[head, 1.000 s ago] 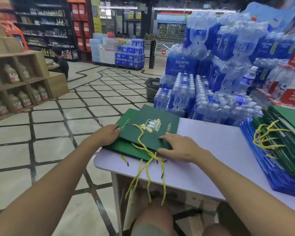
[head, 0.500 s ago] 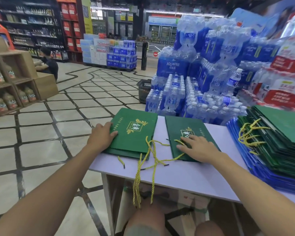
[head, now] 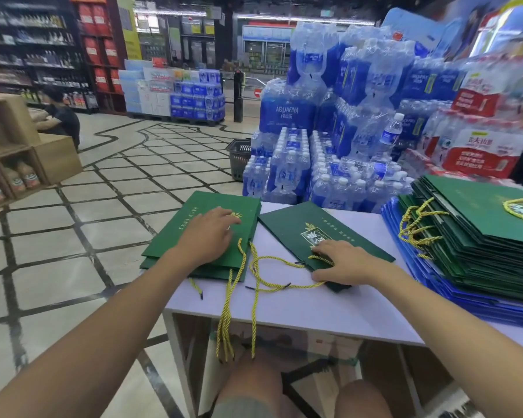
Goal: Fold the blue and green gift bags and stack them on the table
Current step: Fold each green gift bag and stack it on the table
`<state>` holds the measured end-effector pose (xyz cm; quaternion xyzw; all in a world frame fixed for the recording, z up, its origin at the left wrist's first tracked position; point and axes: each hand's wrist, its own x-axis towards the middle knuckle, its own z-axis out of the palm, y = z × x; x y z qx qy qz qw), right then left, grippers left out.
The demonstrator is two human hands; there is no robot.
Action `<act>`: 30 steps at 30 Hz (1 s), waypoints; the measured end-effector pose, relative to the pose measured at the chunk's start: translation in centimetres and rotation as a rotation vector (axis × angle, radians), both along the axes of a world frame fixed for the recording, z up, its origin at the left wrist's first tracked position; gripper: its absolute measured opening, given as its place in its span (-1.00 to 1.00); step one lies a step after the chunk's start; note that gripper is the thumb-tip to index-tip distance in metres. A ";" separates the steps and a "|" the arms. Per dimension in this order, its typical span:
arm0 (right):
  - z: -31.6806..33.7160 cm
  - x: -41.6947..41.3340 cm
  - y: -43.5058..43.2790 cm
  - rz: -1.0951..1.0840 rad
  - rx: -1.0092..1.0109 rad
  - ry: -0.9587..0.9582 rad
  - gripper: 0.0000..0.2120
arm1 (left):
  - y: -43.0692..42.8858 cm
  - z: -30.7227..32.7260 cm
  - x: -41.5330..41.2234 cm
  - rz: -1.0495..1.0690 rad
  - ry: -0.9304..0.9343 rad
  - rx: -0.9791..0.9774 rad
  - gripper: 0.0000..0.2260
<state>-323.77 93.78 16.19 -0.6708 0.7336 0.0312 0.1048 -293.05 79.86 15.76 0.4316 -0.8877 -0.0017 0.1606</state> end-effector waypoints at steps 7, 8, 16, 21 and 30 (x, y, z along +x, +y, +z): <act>0.0 -5.6 0.7 -0.009 0.073 -0.057 -0.39 | 1.7 -0.8 -6.1 -0.228 -0.102 0.028 -0.57; -0.2 -5.9 1.0 -0.002 -0.008 -0.105 -0.48 | 1.8 -0.9 -7.0 -0.234 -0.141 0.027 -0.55; 0.2 -3.6 5.3 0.215 -0.220 -0.071 -0.82 | 1.4 -2.0 -10.7 -0.157 -0.275 0.122 -0.47; 0.1 -4.2 5.9 0.168 -0.220 0.008 -0.88 | 0.0 -3.2 -9.7 -0.080 -0.175 0.152 -0.36; 0.0 -5.7 6.4 0.115 -0.239 -0.048 -0.93 | -0.8 -3.1 -10.6 -0.063 -0.067 0.102 -0.44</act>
